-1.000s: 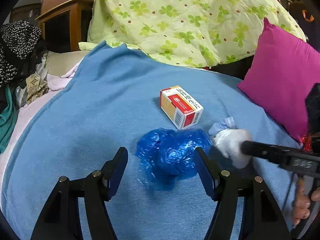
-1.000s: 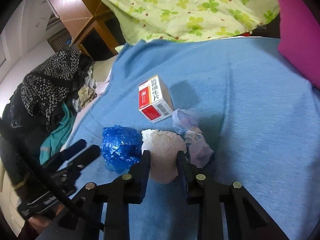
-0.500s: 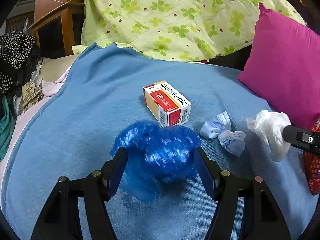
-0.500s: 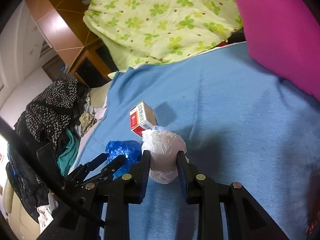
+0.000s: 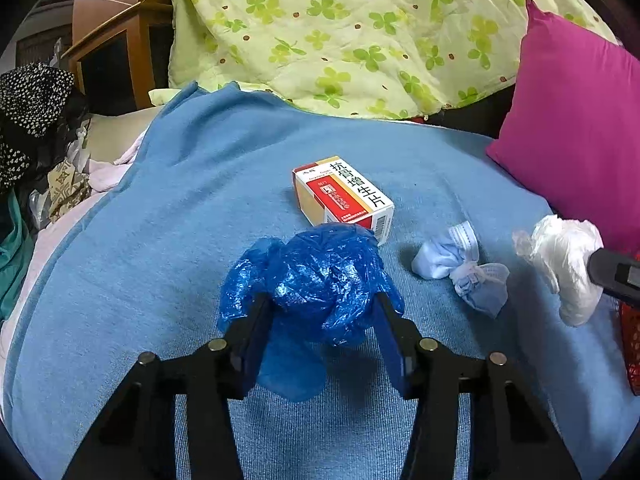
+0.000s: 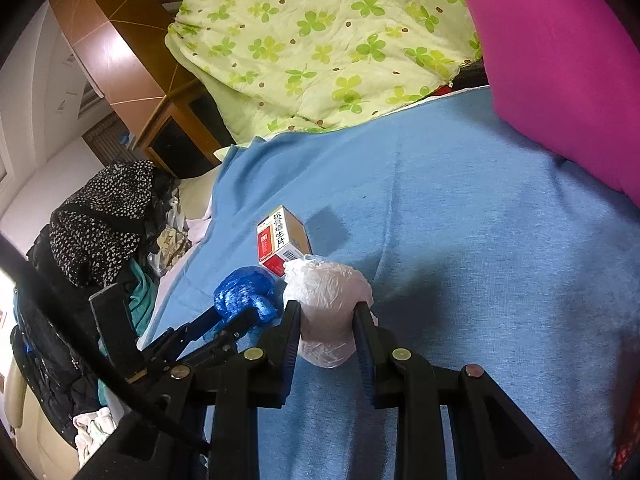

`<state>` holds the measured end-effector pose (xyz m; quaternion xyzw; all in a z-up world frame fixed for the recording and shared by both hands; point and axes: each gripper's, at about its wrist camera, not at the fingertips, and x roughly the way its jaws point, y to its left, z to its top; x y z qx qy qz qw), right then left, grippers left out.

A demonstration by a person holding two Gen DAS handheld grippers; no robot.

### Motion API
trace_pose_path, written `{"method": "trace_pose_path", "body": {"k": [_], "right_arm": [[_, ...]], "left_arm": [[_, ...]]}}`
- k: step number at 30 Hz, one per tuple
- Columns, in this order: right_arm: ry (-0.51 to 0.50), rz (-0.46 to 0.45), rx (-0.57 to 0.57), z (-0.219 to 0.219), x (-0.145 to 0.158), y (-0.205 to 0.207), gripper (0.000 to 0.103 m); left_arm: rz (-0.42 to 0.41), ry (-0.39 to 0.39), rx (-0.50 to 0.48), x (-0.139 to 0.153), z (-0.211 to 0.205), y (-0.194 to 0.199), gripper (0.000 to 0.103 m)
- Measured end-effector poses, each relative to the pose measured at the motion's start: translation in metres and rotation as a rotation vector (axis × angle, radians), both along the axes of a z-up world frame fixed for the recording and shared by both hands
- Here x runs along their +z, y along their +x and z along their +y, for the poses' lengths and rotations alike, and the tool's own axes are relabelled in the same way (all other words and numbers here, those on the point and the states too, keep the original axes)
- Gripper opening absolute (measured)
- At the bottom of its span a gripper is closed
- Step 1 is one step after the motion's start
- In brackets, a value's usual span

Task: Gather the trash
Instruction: 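Grasp the blue plastic bag bundle with the left tool while the right tool holds the white bag, then lift the blue bag with the left tool while the right tool lifts the white bag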

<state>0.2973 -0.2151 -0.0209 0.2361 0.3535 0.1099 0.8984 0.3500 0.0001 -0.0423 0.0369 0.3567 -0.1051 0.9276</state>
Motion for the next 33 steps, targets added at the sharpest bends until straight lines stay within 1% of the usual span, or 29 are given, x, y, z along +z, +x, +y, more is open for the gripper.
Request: {"method": "trace_pose_path", "body": {"k": [6,12,16,17,20,21,24,25,30,32,33], "right_arm": [[-0.005,0.003,0.008,0.003,0.0,0.001,0.028],[-0.011,0.009,0.023,0.008,-0.002,0.002,0.028],[-0.012,0.018,0.031,0.01,-0.003,0.003,0.028],[-0.013,0.023,0.034,0.011,-0.004,0.004,0.028],[-0.017,0.04,0.047,0.015,-0.007,0.006,0.028],[-0.017,0.048,0.055,0.017,-0.009,0.006,0.029],[-0.026,0.083,0.091,0.026,-0.016,0.009,0.028],[-0.041,0.101,0.105,0.031,-0.019,0.01,0.028],[-0.095,0.179,0.145,0.048,-0.036,0.014,0.028],[-0.118,0.198,0.147,0.051,-0.041,0.015,0.028],[-0.117,0.199,0.149,0.051,-0.042,0.015,0.031]], "left_arm": [[-0.008,-0.004,-0.003,0.0,0.002,-0.001,0.046],[-0.011,-0.006,-0.002,0.002,0.005,-0.003,0.046],[0.004,-0.026,-0.002,0.002,0.012,-0.002,0.046],[0.008,-0.037,-0.004,0.003,0.015,-0.001,0.047],[0.023,-0.084,-0.013,0.005,0.025,0.001,0.055],[0.024,-0.1,-0.014,0.006,0.028,0.001,0.06],[0.023,-0.134,-0.026,0.009,0.036,0.001,0.062],[0.03,-0.145,-0.033,0.009,0.037,0.002,0.066],[0.064,-0.161,-0.034,0.002,0.04,0.008,0.068],[0.074,-0.15,-0.03,-0.001,0.038,0.011,0.068],[0.076,-0.143,-0.028,-0.002,0.037,0.012,0.068]]}}
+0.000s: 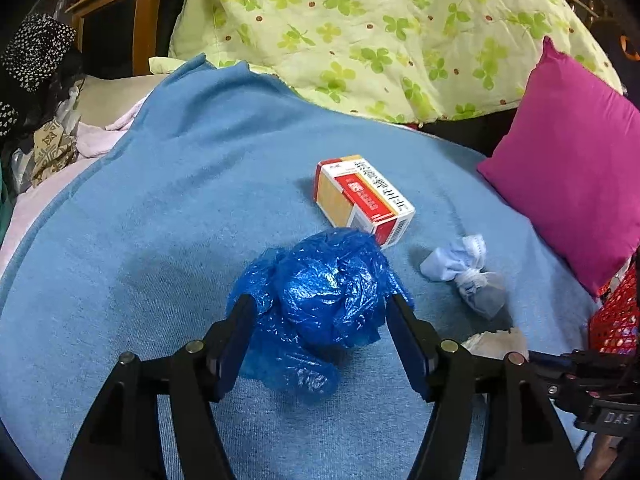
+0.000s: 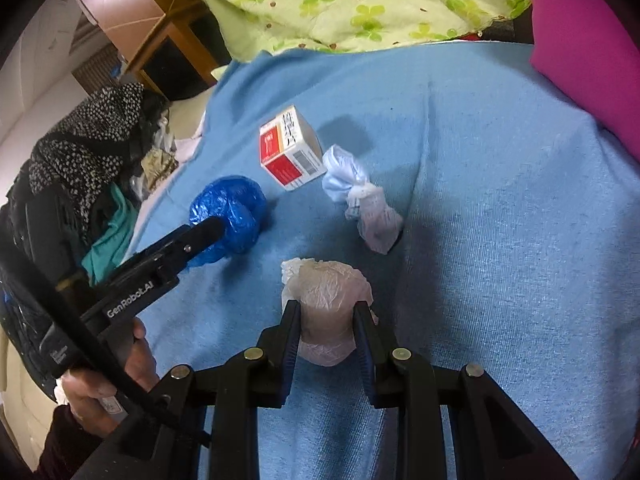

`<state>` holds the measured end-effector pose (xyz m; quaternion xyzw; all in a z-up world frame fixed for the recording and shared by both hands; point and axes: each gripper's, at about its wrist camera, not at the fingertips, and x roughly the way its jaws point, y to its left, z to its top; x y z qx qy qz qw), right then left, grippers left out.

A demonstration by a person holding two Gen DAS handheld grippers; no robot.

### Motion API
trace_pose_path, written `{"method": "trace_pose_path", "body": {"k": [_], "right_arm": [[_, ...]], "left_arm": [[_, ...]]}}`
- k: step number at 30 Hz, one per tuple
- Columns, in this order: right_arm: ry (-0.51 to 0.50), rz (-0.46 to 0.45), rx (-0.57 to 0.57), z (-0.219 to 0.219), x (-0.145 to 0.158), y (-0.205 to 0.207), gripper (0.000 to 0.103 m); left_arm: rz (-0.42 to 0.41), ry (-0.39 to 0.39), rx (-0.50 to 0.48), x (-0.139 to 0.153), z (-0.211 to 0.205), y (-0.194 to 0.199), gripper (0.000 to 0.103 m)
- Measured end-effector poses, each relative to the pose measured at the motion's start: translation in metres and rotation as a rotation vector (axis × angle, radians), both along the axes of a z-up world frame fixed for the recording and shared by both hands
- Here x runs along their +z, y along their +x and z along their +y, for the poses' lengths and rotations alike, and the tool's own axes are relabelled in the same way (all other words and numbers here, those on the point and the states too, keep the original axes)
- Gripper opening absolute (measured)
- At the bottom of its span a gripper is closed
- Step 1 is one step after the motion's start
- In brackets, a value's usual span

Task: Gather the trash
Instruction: 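Lift the blue bag with the left tool while the right tool lifts the white bag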

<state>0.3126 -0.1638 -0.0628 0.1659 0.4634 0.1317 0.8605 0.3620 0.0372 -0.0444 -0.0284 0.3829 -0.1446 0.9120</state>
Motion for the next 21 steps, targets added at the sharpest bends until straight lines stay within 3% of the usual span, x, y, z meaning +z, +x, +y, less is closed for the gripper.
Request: {"method": "trace_pose_path", "body": {"k": [5,9,11,13,16,21], "right_arm": [[0.018,0.014,-0.006,-0.003,-0.004,0.001,0.034],[0.015,0.016,-0.01,-0.002,-0.004,0.002,0.056],[0.006,0.004,-0.008,0.002,-0.004,0.001,0.056],[-0.026,-0.019,-0.003,0.006,-0.002,0.0,0.052],[-0.069,-0.045,0.024,0.016,-0.002,-0.001,0.042],[-0.088,-0.067,0.024,0.018,0.0,-0.003,0.039]], "left_arm": [[0.0,0.009,0.008,-0.003,-0.001,0.004,0.068],[-0.013,0.032,0.009,-0.002,-0.005,0.003,0.068],[-0.028,0.06,0.011,-0.002,-0.009,0.0,0.065],[-0.029,0.079,0.012,-0.002,-0.011,0.0,0.053],[-0.031,0.092,0.02,-0.001,-0.012,0.0,0.046],[-0.056,0.103,0.037,0.005,-0.008,-0.003,0.04]]}}
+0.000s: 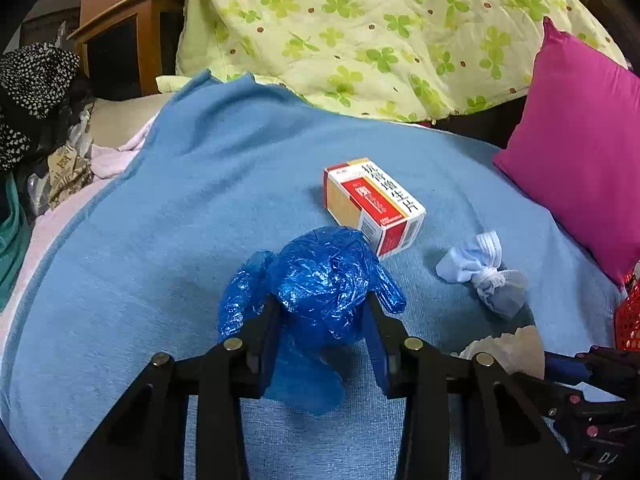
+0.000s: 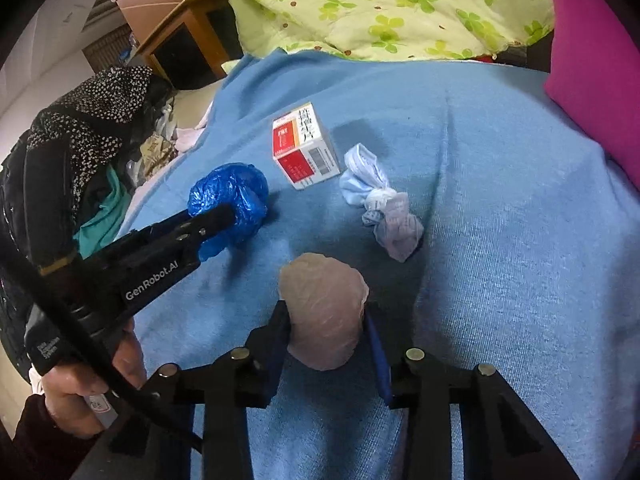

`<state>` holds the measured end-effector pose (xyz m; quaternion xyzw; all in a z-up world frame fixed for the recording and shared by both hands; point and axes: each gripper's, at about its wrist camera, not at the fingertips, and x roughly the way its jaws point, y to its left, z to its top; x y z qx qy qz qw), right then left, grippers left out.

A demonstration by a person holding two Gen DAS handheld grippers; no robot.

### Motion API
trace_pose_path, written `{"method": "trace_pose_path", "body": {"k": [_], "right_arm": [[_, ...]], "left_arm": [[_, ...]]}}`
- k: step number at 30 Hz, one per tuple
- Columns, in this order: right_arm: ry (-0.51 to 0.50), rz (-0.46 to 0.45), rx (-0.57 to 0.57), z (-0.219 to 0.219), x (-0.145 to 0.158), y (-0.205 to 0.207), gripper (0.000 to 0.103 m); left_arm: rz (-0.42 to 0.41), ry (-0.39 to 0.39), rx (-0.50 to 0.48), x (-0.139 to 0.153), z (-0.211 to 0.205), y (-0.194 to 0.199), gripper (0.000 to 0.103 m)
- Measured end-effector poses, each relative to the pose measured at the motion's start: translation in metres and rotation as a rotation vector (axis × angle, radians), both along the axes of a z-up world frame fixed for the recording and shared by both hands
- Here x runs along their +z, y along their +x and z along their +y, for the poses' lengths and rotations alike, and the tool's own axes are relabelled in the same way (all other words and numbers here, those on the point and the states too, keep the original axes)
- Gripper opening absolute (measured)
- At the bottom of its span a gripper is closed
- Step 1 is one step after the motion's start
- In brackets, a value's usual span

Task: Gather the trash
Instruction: 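Lift the blue bag with the left tool while the right tool lifts the white bag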

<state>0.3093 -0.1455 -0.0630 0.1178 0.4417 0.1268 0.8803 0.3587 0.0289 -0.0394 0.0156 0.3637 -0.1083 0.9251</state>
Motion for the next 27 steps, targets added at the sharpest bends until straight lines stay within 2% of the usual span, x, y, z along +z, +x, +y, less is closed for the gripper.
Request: {"method": "trace_pose_path", "body": {"k": [13,27], "right_arm": [[0.044,-0.046,-0.022,-0.009,0.016,-0.004,0.039],[0.068,-0.083,-0.057,-0.02,0.029,-0.005,0.039]], "left_arm": [[-0.105,0.074,0.021,0.029,-0.003,-0.022,0.04],[-0.144,0.135,0.02,0.043,-0.009,-0.039,0.04]]}}
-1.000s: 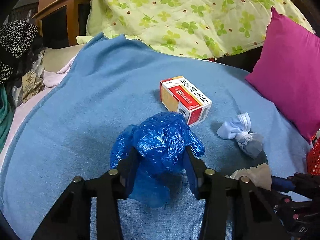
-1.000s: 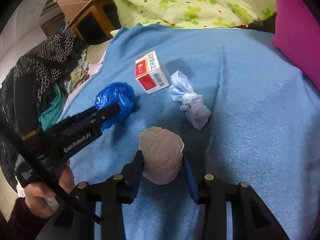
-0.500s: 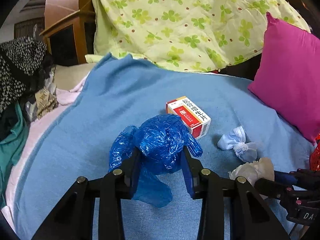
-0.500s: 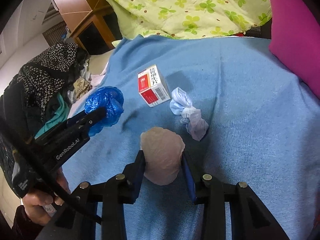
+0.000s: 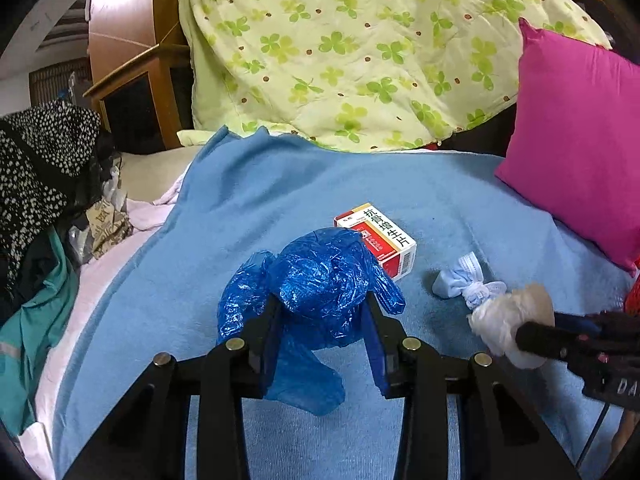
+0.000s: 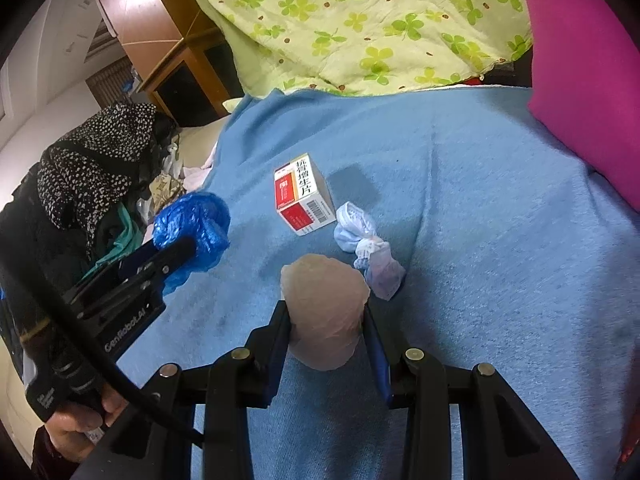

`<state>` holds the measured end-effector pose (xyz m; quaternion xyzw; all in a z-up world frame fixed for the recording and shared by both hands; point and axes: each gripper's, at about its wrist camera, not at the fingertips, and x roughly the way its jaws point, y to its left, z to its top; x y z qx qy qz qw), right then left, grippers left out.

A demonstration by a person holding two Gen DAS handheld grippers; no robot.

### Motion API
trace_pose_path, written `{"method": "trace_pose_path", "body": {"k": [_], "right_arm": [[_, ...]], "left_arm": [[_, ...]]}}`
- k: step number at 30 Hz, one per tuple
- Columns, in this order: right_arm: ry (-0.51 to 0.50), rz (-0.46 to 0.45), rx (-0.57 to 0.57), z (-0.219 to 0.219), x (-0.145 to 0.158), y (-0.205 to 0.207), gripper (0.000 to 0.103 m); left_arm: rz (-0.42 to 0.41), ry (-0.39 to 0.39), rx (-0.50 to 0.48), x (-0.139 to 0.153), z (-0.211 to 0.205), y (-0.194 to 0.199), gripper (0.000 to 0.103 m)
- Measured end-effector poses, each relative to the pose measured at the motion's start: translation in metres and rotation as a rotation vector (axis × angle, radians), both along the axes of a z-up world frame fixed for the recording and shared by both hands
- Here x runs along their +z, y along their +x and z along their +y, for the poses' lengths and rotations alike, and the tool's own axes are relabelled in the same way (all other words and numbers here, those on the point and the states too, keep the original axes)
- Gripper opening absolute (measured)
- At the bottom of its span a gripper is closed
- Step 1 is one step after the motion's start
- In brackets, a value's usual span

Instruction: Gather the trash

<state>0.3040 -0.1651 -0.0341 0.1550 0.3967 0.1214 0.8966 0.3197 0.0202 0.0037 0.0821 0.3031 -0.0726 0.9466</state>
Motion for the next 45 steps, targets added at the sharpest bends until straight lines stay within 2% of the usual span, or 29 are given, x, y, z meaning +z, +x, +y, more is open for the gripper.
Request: {"method": "trace_pose_path", "body": {"k": [25,45], "right_arm": [[0.056,-0.056,-0.098,-0.027,0.017,0.002,0.039],[0.06,-0.078,-0.142,-0.047,0.022,-0.003,0.039]], "left_arm": [[-0.036,0.057,-0.112,0.009,-0.026,-0.046,0.04],[-0.043,0.066,-0.163,0.008,-0.044,-0.052,0.04]]}}
